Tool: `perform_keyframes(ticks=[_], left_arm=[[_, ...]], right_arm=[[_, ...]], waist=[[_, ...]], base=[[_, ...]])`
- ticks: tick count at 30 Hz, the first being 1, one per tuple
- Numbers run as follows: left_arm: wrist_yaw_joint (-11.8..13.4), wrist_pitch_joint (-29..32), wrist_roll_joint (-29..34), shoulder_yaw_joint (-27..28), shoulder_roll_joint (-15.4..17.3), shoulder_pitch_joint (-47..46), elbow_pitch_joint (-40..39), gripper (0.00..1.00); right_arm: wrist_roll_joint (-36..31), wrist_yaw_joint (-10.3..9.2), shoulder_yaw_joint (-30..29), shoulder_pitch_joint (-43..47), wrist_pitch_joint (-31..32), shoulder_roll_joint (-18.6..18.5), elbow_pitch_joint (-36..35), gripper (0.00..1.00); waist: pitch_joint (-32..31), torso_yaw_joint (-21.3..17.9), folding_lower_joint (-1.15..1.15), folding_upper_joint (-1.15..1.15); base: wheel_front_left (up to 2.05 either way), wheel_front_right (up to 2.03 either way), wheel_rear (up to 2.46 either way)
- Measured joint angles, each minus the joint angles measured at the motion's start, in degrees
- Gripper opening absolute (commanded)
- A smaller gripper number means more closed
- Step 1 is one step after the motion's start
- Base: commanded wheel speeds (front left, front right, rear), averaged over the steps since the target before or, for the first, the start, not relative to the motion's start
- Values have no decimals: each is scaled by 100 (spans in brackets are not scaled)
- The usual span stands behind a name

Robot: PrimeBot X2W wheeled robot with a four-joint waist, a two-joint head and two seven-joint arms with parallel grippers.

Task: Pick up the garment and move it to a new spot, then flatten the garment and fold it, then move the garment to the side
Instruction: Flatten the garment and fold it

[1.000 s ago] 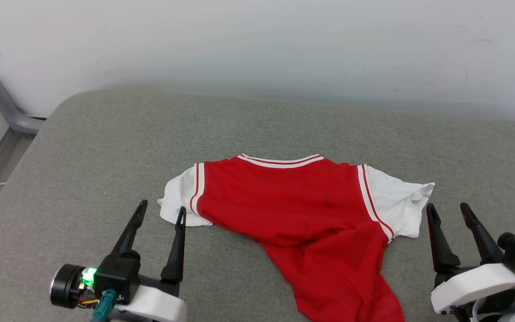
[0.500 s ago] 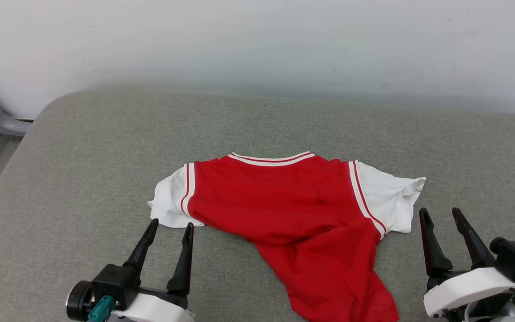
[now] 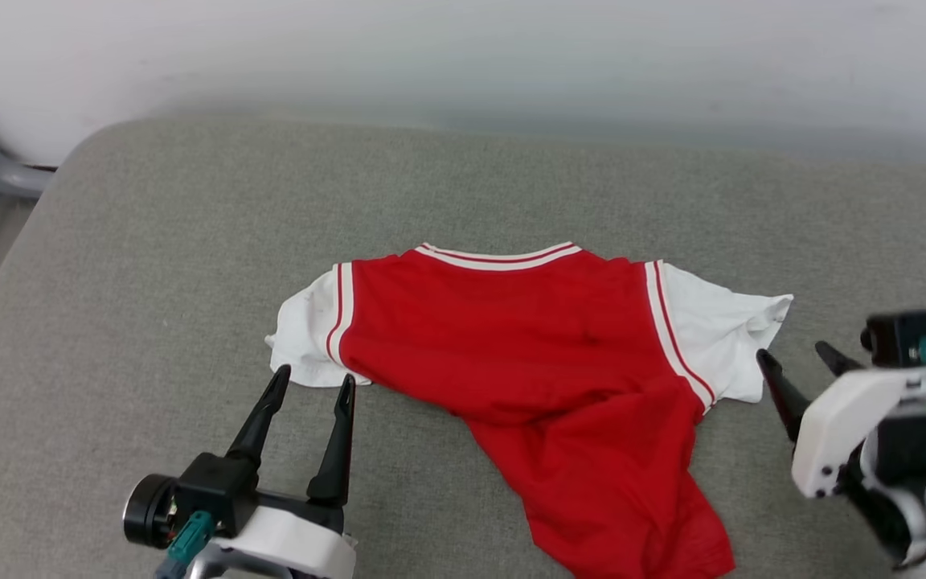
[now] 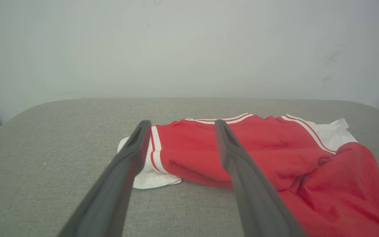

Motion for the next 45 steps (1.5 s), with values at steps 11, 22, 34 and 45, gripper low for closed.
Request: perform_keyframes(ticks=[11, 22, 34, 45], left_arm=[[-244, 0, 227, -4, -365, -454, 96, 100], [-287, 0, 255, 26, -425, -581, 126, 100], [-315, 0, 367, 125, -444, -597, 132, 100], [-322, 0, 449, 213, -444, -455, 196, 100]], right_arm=[[185, 1, 155, -2040, 4418, -959, 486, 100], [-207, 1, -30, -2221, 4140, -725, 1547, 100], [63, 5, 450, -2125, 3497, -1013, 2118, 0], [519, 5, 661, -1474, 3230, -1970, 2093, 0]], waist=[[717, 703, 1, 0], [1025, 1046, 1, 0], [970, 875, 0, 0], [605, 527, 0, 0]], base=[[0, 0, 0], [0, 0, 0], [0, 0, 0], [0, 0, 0]])
